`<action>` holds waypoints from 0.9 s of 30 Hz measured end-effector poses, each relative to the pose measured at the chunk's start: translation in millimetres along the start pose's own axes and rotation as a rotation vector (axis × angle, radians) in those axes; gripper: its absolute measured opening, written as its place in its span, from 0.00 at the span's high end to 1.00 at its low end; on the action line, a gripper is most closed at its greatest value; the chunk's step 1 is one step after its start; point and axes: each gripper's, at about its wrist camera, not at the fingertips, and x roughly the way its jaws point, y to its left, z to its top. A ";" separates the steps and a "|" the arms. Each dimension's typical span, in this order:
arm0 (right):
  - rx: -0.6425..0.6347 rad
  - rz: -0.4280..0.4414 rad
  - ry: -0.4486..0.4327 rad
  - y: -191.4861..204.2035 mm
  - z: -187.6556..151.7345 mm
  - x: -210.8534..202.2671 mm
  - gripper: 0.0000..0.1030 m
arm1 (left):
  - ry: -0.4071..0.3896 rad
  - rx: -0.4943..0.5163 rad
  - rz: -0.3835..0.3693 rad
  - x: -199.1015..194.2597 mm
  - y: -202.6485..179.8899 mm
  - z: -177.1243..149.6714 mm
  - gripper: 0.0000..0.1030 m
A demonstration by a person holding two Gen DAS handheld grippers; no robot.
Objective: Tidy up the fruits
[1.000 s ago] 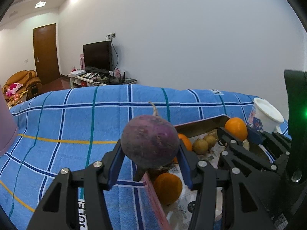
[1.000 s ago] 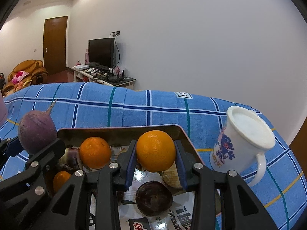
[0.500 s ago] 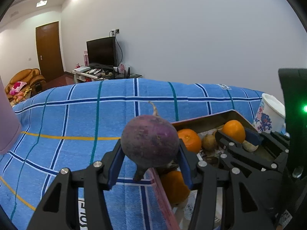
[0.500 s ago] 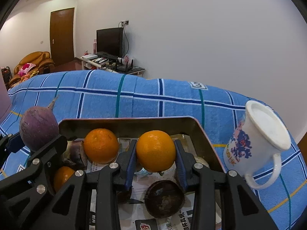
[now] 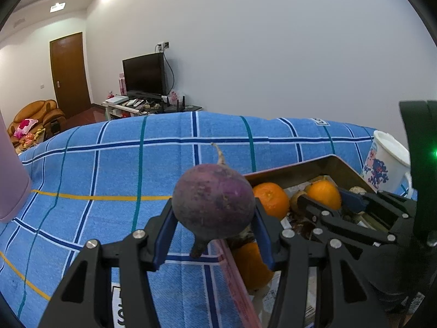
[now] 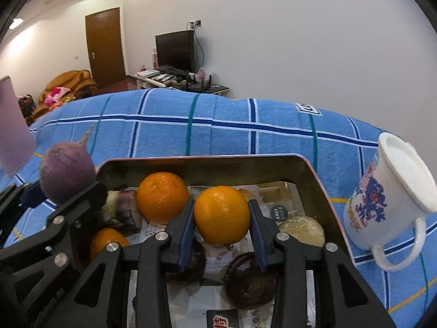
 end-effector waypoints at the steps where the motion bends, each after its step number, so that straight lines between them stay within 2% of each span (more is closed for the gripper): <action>1: 0.003 0.002 -0.004 -0.8 0.3 -0.5 0.58 | 0.000 0.002 -0.001 0.2 -0.1 -0.2 0.47; 4: 0.007 -0.009 0.004 -2.4 -2.7 0.0 0.49 | 0.002 0.005 -0.002 1.1 -0.6 -0.1 0.47; 12: -0.056 -0.062 -0.029 1.5 -9.7 -10.6 0.46 | -0.008 0.012 -0.014 -4.5 -0.1 -1.2 0.44; 15: -0.046 -0.074 -0.054 -2.5 -12.2 -19.1 0.45 | -0.068 0.024 0.024 -15.9 -1.4 0.3 0.26; 17: -0.021 -0.076 -0.073 -7.8 -13.9 -25.3 0.44 | -0.094 0.010 0.031 -21.6 0.5 0.2 0.11; 19: 0.019 -0.080 -0.096 -15.0 -15.4 -31.3 0.34 | -0.104 -0.011 0.029 -24.1 4.2 1.0 0.01; 21: 0.053 -0.078 -0.121 -20.4 -16.8 -36.2 0.30 | -0.113 -0.028 0.016 -26.6 7.0 1.0 0.00; 23: 0.072 -0.069 -0.143 -22.1 -19.0 -40.3 0.29 | -0.121 -0.029 0.020 -29.2 7.5 -0.7 0.00; 27: 0.061 -0.105 -0.171 -18.0 -18.6 -44.9 0.29 | -0.136 -0.005 0.036 -31.4 6.1 -1.3 0.00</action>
